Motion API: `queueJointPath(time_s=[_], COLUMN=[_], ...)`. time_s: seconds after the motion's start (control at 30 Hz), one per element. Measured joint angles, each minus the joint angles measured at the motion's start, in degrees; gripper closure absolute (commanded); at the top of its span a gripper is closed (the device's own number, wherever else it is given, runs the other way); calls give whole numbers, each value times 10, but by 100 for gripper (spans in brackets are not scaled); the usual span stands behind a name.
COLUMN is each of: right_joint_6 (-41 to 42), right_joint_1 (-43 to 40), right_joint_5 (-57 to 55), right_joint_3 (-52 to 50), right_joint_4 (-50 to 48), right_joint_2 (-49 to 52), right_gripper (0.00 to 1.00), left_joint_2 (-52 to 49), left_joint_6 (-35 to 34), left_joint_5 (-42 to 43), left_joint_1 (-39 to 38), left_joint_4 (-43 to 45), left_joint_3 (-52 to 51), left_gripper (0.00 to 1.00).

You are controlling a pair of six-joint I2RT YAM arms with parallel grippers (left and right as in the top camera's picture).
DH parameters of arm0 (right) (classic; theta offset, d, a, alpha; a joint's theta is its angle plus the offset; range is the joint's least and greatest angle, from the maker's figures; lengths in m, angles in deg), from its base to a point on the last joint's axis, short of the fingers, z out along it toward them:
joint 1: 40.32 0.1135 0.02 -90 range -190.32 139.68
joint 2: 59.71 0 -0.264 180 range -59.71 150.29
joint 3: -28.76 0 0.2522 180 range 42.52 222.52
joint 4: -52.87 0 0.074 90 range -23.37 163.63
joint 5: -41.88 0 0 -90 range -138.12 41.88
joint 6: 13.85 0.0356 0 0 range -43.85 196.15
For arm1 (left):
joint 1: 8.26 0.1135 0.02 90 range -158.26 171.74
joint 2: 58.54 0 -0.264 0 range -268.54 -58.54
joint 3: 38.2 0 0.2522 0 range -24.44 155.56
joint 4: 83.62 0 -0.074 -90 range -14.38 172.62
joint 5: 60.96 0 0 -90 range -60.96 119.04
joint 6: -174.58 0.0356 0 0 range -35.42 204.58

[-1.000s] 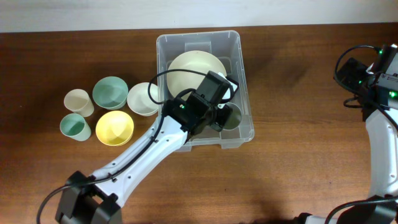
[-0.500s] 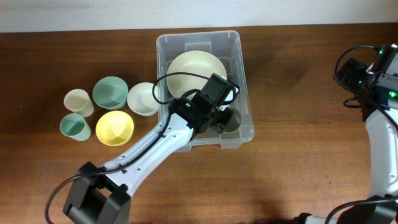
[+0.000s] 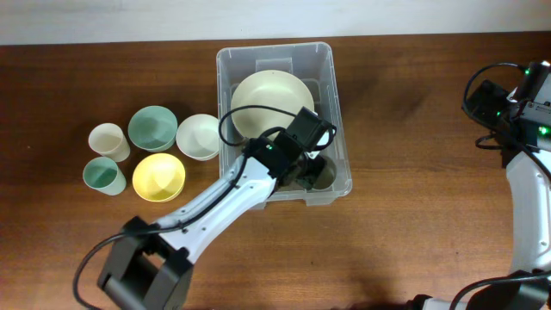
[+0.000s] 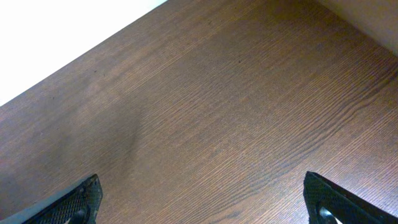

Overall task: Pack container
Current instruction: 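Lower the grey cup into the container's front right corner and release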

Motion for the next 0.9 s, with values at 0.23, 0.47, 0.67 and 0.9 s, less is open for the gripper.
queueJointPath(time_s=[0.23, 0.47, 0.67, 0.9], right_joint_6=[0, 0, 0, 0], right_joint_1=[0, 0, 0, 0], right_joint_5=[0, 0, 0, 0], right_joint_3=[0, 0, 0, 0], right_joint_4=[0, 0, 0, 0], right_joint_2=[0, 0, 0, 0], right_gripper=[1, 1, 1, 1], left_joint_2=[-11, -11, -11, -11], left_joint_6=[3, 4, 4, 4], left_joint_5=[0, 1, 1, -53], left_joint_1=[0, 0, 0, 2], left_joint_4=[2, 2, -18, -77], left_joint_3=[0, 0, 26, 108], left_gripper=[81, 73, 65, 58])
